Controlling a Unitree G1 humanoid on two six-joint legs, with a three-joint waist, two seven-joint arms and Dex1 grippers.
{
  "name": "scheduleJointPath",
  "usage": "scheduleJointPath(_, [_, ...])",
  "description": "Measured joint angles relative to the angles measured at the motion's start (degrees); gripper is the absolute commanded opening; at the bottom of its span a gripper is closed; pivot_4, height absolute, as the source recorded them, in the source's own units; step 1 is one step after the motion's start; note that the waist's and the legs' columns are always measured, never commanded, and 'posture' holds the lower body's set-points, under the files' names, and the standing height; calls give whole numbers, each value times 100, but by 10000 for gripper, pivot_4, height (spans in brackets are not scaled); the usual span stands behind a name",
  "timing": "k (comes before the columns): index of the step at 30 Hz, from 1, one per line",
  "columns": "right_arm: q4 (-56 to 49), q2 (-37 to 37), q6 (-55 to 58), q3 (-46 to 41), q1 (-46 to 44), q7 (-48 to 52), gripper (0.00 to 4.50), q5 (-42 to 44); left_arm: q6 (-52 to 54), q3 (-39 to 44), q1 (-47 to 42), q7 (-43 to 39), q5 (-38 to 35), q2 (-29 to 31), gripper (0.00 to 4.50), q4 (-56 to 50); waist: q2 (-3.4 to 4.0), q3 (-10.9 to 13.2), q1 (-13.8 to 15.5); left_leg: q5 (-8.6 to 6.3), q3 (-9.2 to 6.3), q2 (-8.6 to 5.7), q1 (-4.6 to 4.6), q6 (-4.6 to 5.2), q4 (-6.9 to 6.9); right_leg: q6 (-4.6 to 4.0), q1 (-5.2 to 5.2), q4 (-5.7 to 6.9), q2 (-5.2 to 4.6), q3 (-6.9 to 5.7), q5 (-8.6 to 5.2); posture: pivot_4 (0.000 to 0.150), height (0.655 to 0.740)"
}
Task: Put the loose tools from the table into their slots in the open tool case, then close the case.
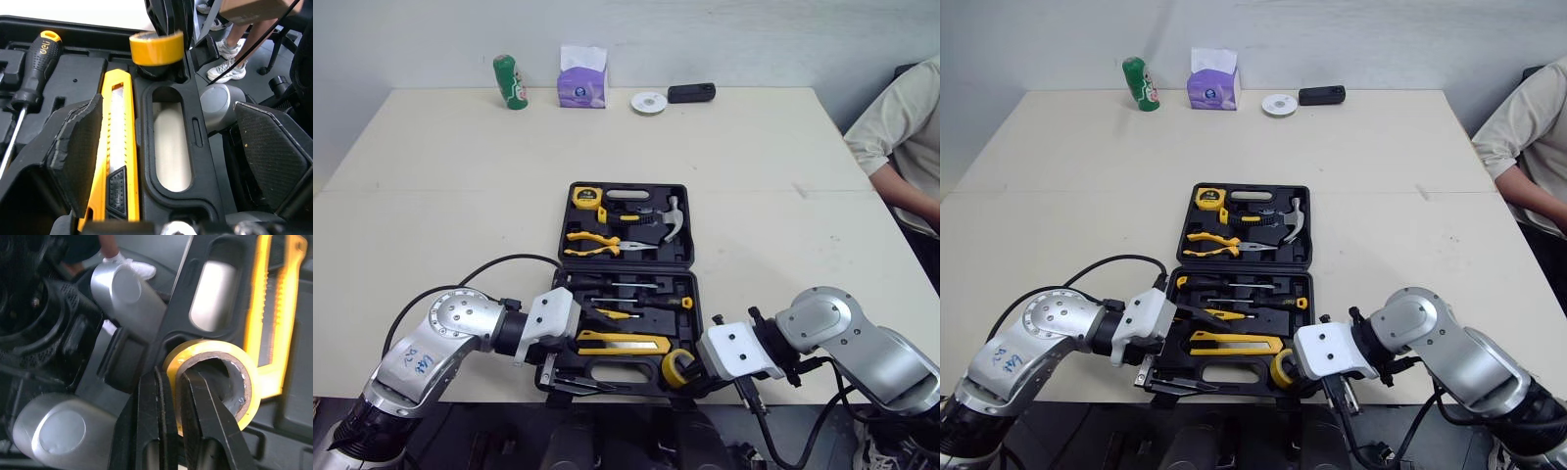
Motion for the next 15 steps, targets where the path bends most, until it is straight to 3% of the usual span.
scheduleJointPath(3, [0, 97, -24, 105, -1, -162, 402, -67, 27, 0, -6, 0, 0, 60, 45000, -30, -1, 0, 0, 0, -1, 1, 1, 0, 0, 0, 0, 0, 0, -1, 0, 1500, 7252])
scheduleJointPath(10, [-98, 142, 215, -56, 16, -184, 31309, 385, 82, 0, -56, -4, -3, 62, 45000, -78, -3, 1, 3, -2, -2, 2, -1, 4, 0, 0, 1, -1, 0, -1, 0, 1500, 7252])
scheduleJointPath(15, [-174, 187, 253, -577, -6, -237, 31309, 955, 119, 0, -106, -38, -5, 114, 45000, -186, -3, 1, 4, -3, -2, 2, 0, 5, 0, 0, 2, -1, 1, -1, 0, 1500, 7252])
